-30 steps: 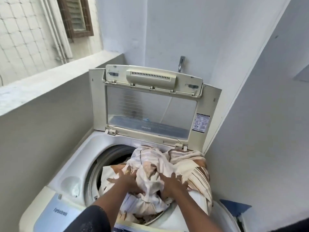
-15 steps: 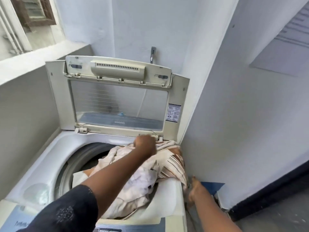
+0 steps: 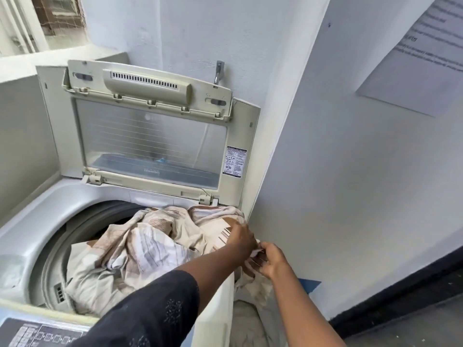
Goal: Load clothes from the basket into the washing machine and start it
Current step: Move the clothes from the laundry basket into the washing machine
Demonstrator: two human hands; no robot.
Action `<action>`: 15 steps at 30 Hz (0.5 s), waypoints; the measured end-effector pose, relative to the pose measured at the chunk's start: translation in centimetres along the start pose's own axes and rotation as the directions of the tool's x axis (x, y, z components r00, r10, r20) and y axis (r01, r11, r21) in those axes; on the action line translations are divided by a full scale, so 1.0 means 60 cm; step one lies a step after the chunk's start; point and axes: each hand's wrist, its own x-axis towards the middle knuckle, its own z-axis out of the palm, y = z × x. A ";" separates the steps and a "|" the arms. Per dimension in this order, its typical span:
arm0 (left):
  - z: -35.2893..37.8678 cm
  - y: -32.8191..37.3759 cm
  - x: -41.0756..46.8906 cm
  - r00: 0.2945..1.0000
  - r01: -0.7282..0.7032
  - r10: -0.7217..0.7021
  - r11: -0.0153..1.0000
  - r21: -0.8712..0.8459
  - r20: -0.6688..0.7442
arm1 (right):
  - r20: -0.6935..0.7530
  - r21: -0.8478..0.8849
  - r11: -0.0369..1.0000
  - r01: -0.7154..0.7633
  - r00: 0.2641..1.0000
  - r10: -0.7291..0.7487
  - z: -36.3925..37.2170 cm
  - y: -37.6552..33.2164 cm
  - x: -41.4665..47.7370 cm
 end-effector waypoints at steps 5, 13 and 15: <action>-0.020 -0.120 -0.019 0.976 0.112 -0.184 0.877 -0.467 -0.113 | 0.088 -0.460 0.852 0.248 0.968 -0.234 -0.019 -0.010 -0.009; 0.027 -0.371 -0.190 0.928 0.214 -0.312 0.894 -0.394 -0.204 | 0.496 -0.705 0.339 0.623 0.775 -0.391 0.183 -0.001 -0.082; 0.050 -0.400 -0.230 0.952 0.184 -0.248 0.933 -0.309 -0.181 | 0.571 -0.774 0.096 0.626 0.755 -0.322 0.249 0.020 -0.094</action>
